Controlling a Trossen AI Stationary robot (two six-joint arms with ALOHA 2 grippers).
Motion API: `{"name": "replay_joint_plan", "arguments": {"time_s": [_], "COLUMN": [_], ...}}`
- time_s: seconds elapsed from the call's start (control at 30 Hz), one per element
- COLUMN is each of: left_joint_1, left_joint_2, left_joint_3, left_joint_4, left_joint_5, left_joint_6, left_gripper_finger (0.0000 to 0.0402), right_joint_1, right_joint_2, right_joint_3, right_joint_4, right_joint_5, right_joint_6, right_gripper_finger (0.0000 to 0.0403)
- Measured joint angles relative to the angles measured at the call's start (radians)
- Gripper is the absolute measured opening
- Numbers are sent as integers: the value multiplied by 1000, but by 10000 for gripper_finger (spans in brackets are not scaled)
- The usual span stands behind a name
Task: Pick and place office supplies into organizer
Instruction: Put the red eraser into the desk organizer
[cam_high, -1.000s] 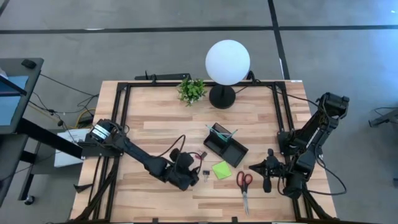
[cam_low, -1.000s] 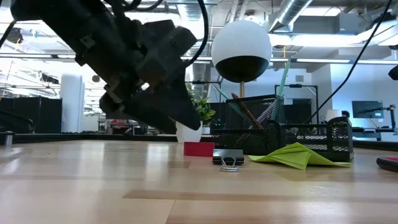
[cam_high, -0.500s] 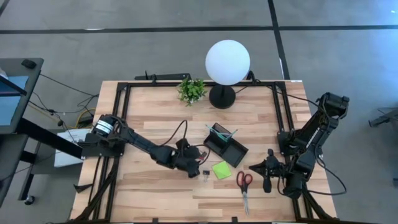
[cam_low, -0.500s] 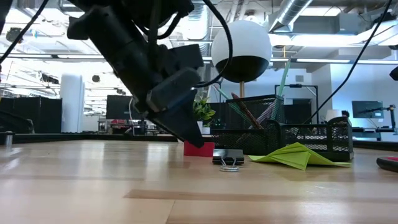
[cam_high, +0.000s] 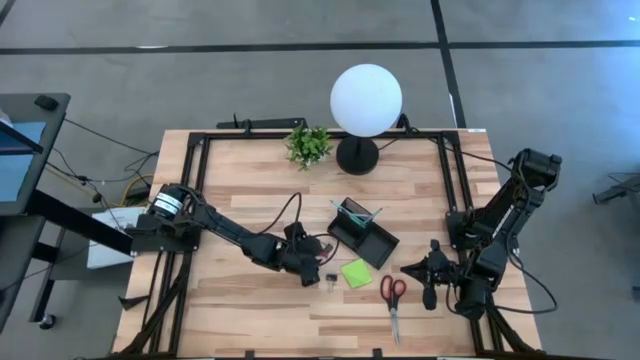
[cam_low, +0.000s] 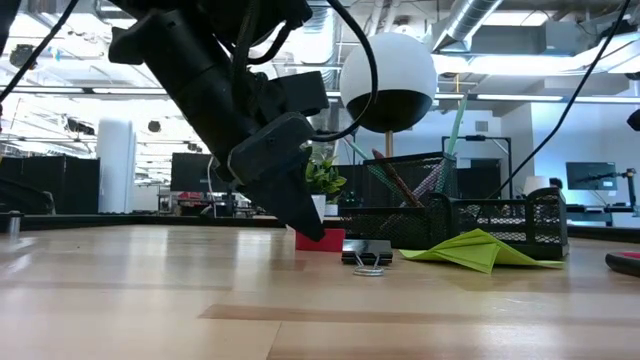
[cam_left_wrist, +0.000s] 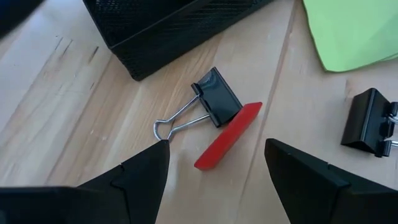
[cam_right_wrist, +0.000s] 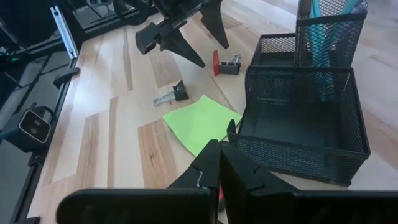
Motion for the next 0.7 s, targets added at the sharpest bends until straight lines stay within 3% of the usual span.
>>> {"name": "replay_joint_plan", "arguments": {"time_s": [0.7], "left_joint_1": [0], "left_joint_2": [0], "left_joint_3": [0], "left_joint_4": [8], "left_joint_5": [-3], "left_joint_6": [-1], "left_gripper_finger": [261], "right_joint_1": [0], "right_joint_2": [0], "right_joint_3": [0], "right_joint_4": [0], "right_joint_5": [0], "right_joint_6": [8], "right_gripper_finger": [0]}}
